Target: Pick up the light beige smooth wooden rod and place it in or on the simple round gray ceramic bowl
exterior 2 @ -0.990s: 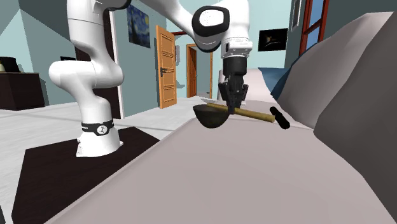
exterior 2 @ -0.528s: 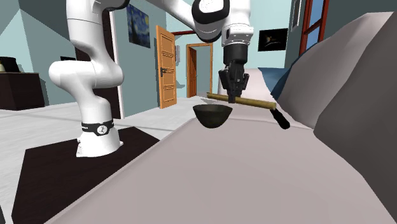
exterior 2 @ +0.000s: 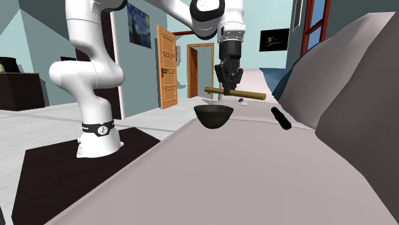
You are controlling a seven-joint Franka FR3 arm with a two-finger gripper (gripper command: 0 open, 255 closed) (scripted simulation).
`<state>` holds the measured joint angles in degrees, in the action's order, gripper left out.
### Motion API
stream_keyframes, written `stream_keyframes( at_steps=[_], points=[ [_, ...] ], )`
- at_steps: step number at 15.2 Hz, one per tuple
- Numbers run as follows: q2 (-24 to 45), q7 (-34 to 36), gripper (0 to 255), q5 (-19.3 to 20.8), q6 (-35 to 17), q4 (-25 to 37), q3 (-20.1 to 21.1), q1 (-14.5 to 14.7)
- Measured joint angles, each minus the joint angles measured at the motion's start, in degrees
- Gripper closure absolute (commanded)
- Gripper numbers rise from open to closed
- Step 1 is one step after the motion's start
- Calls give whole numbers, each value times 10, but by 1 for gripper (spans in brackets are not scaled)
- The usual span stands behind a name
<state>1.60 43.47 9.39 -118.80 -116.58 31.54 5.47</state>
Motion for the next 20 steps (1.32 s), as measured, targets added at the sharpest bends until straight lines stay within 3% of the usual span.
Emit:
stream_keyframes(
  at_steps=[13,20],
  points=[
    [-87,131,255,-61,13,-74,84,80],
    [-72,161,255,-50,-22,-100,98,86]
  ],
)
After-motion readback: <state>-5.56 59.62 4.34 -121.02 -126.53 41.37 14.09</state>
